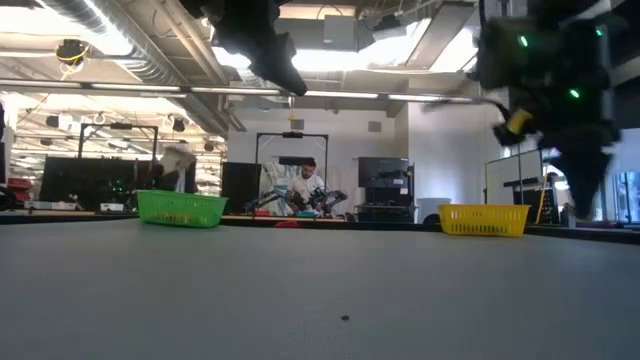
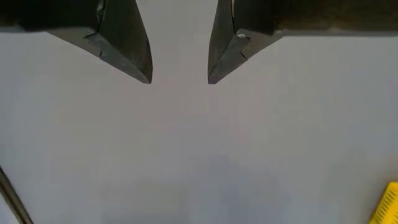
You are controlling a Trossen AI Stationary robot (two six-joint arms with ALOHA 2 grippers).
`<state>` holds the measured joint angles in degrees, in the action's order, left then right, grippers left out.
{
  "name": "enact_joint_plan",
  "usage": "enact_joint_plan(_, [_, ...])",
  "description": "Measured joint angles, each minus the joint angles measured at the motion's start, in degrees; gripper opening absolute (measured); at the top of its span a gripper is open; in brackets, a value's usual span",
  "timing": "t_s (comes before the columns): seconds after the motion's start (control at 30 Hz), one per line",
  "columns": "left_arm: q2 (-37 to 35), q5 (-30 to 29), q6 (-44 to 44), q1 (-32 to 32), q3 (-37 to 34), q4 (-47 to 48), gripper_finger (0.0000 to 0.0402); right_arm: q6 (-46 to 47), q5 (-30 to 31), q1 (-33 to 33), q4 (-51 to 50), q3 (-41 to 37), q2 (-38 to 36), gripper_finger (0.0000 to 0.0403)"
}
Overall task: Sort produce into baskets
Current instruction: Put the green mushroom into the green bin
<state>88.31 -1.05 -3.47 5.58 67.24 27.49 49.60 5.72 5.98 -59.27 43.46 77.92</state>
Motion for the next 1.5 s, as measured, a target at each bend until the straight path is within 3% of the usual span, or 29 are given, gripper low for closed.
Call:
enact_joint_plan(0.13, [-0.02, -1.81, -2.93, -0.08, -1.55, -1.88, 0.0152, -2.37, 3.94, 0.0, 5.57, 3.64, -0.42, 0.0039])
enact_joint_plan(0.27, [-0.02, -2.28, -4.37, -0.77, -5.17, -8.04, 0.0152, -8.99, 3.78, 0.0, 17.87, 4.97, -0.42, 0.0039])
enact_joint_plan(0.53, [-0.02, -2.46, -3.09, -2.44, -12.34, -24.11, 0.0152, -26.64, -5.91, 0.02, 38.82, 5.03, -0.42, 0.0039])
enact_joint_plan(0.77, [-0.02, -2.44, -3.57, -2.64, -13.32, -28.9, 0.0152, -44.51, -11.86, 0.04, 51.65, 5.03, -0.42, 0.0039])
enact_joint_plan(1.03, [-0.02, -2.21, -3.98, -2.64, -13.33, -35.45, 0.0153, -61.06, -13.89, 0.02, 59.11, 5.03, -0.42, 0.004])
enact_joint_plan(1.5, [-0.02, 3.49, -4.74, -2.57, -13.33, -39.51, 0.0153, -71.7, -11.22, -0.02, 67.85, 5.03, -0.03, 0.004])
